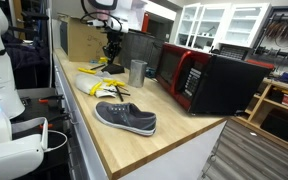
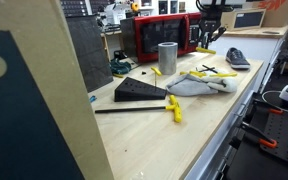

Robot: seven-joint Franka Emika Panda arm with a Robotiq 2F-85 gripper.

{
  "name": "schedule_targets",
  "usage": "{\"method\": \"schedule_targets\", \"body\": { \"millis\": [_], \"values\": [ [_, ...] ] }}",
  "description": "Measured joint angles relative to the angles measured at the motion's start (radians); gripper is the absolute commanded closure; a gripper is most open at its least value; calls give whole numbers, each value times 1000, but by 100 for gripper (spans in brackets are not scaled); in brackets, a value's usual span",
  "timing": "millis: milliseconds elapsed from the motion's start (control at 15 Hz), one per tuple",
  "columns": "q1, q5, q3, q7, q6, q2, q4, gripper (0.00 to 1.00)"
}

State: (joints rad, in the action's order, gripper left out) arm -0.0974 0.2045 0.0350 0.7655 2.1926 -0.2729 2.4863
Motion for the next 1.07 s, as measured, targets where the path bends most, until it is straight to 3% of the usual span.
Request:
{"method": "schedule_targets", "body": {
  "millis": [600,1067],
  "values": [
    [-3,234,69,-91,-243,155,-294,97],
    [-5,369,69,-92,-253,227,-396,97]
  ]
}}
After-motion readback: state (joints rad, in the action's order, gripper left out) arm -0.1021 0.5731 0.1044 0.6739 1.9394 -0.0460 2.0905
